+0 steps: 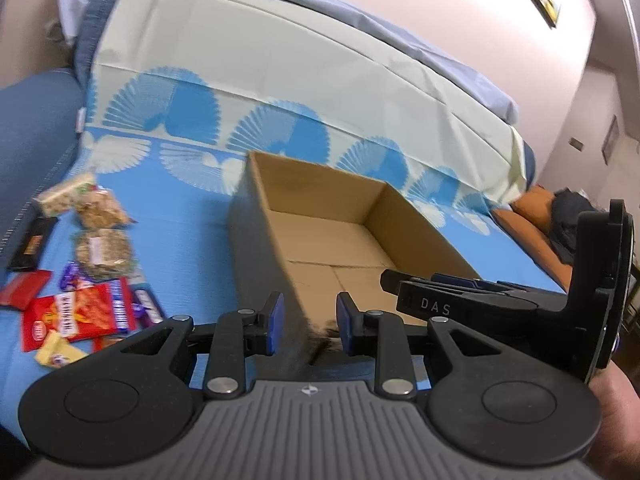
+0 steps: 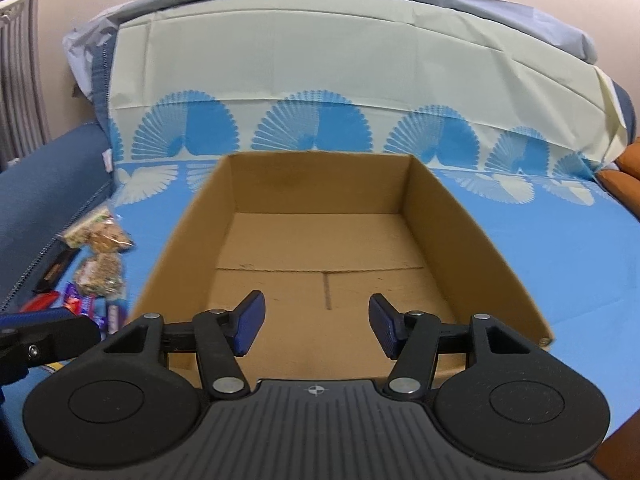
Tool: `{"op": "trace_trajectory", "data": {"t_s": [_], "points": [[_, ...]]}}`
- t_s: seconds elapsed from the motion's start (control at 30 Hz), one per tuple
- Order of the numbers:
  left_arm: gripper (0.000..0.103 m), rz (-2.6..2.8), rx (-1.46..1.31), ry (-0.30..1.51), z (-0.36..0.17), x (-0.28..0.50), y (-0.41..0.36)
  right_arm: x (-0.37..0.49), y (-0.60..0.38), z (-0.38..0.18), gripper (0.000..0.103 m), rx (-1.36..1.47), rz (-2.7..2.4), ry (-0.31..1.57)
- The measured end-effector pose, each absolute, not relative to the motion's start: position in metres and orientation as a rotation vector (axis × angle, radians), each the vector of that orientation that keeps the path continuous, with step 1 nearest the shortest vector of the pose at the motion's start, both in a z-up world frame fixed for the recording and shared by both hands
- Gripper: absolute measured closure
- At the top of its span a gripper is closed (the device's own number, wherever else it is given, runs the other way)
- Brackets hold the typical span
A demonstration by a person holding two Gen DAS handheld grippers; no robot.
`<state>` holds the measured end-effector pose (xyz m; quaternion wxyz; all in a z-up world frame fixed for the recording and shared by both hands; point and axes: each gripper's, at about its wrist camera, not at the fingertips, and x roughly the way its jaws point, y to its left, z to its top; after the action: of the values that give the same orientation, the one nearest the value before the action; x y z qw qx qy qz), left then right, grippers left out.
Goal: Organize snacks
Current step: 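Move both tools from the box toward the snack pile, then grasp the yellow wafer bar with left tool while right tool grasps purple tube snack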
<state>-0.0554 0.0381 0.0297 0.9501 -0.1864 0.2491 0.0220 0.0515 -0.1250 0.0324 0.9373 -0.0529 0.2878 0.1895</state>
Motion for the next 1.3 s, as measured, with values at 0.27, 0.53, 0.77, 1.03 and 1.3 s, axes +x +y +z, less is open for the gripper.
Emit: {"op": "trace_trajectory", "data": {"t_s": [0.27, 0.53, 0.77, 1.03, 1.3], "points": [[0.072, 0.145, -0.466, 0.492, 0.033, -0.073, 0.070, 0.040, -0.086, 0.040, 0.047, -0.122, 0.462, 0.547], [0.068, 0.364, -0.577, 0.515, 0.015, -0.080, 0.116, 0.030, -0.051, 0.049, 0.043, -0.071, 0.550, 0.522], [0.024, 0.518, -0.609, 0.592, -0.025, -0.080, 0.151, 0.024, -0.022, 0.048, 0.038, -0.057, 0.600, 0.529], [0.028, 0.594, -0.647, 0.692, -0.056, -0.066, 0.169, 0.022, 0.005, 0.035, 0.036, -0.130, 0.663, 0.547], [0.089, 0.569, -0.610, 0.645, -0.048, -0.071, 0.181, 0.027, 0.036, 0.006, 0.036, -0.221, 0.710, 0.591]]}}
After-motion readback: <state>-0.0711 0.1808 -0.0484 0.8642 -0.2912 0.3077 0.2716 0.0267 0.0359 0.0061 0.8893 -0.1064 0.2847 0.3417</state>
